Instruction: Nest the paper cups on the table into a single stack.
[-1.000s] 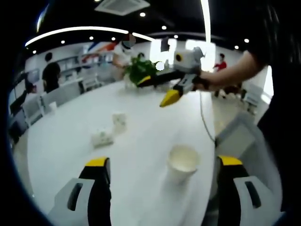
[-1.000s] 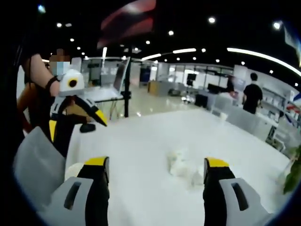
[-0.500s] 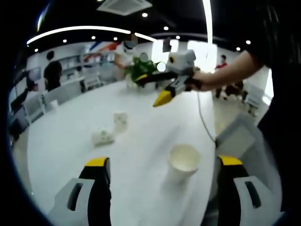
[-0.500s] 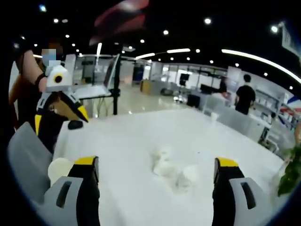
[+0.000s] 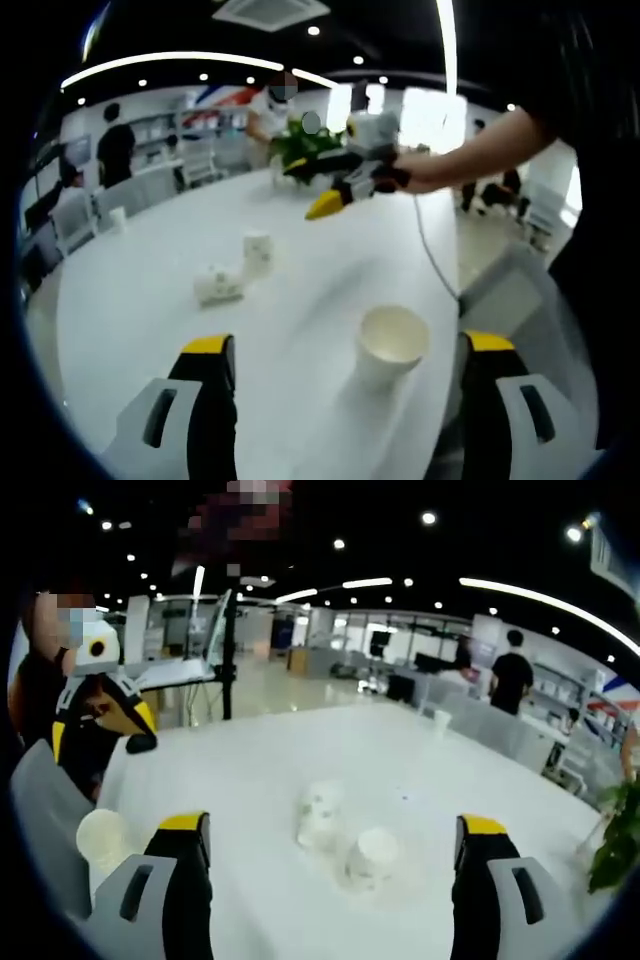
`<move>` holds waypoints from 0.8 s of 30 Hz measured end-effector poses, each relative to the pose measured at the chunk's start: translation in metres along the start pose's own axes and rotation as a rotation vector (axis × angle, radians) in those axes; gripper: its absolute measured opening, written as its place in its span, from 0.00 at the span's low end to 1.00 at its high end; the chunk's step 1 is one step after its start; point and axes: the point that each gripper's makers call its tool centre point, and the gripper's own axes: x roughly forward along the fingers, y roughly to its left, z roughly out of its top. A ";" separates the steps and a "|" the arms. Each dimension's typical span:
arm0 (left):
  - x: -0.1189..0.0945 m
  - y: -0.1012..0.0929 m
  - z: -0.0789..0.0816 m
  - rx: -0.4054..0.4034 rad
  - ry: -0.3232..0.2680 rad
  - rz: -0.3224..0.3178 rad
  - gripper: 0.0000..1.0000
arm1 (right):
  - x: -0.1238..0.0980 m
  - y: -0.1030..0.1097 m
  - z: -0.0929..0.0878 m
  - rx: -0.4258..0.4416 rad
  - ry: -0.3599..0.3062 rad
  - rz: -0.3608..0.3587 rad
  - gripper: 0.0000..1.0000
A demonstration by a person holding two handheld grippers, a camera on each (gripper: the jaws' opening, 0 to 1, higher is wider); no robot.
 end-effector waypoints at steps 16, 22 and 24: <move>0.002 0.001 -0.001 -0.011 -0.003 0.007 0.92 | 0.020 -0.026 -0.013 -0.002 0.038 -0.011 0.95; 0.002 0.004 -0.001 -0.011 -0.004 0.012 0.91 | 0.031 -0.032 -0.020 -0.001 0.052 -0.008 0.92; 0.003 0.004 -0.001 -0.015 -0.004 0.013 0.91 | 0.033 -0.033 -0.021 0.001 0.055 -0.008 0.91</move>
